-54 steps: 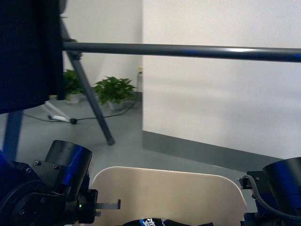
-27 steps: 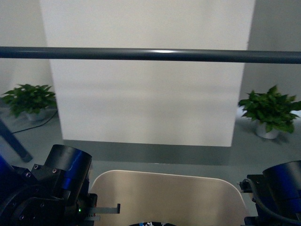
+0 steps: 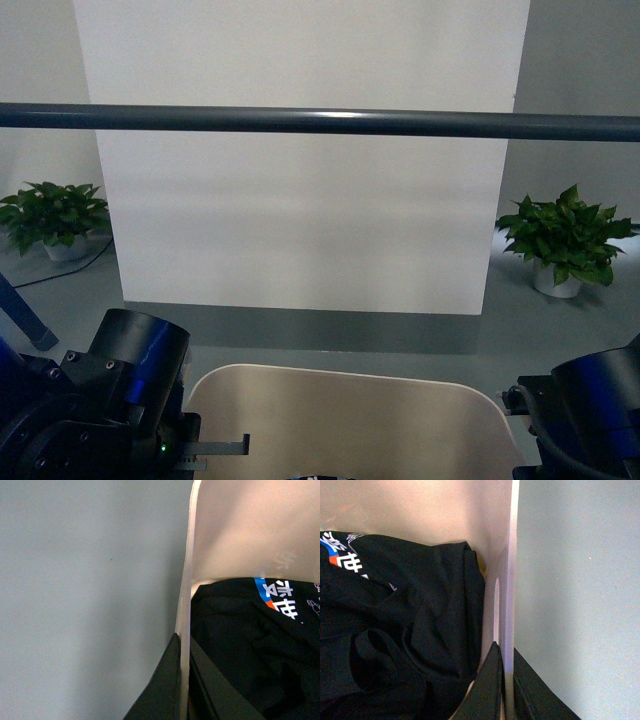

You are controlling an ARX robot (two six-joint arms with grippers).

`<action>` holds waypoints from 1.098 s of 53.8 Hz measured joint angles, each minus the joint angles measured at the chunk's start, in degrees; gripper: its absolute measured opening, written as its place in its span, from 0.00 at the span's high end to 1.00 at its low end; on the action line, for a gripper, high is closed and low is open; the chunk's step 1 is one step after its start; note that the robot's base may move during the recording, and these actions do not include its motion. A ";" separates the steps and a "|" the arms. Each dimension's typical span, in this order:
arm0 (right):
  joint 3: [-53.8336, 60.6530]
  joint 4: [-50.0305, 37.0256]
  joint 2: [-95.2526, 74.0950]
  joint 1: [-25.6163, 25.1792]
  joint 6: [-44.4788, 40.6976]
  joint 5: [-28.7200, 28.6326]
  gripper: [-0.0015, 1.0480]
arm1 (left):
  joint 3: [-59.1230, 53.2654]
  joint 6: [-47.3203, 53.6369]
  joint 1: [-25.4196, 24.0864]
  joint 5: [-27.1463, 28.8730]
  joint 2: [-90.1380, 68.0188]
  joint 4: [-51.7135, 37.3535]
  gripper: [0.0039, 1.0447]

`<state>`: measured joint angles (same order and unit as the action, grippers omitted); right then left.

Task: Move hamper under clothes hanger

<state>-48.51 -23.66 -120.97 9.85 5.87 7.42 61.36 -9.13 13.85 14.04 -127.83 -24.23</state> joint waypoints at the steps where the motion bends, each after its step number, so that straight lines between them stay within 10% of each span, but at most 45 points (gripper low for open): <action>1: 0.00 0.00 0.00 0.07 0.00 -0.02 0.97 | 0.00 0.00 -0.04 0.02 0.00 0.00 0.96; 59: 0.13 -5.66 -1.38 -0.33 7.56 2.01 0.97 | 3.06 -3.89 0.55 1.03 -0.46 7.78 0.96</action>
<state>-48.38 -29.32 -122.34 9.52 13.43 9.43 64.42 -13.02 14.39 15.07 -128.29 -16.45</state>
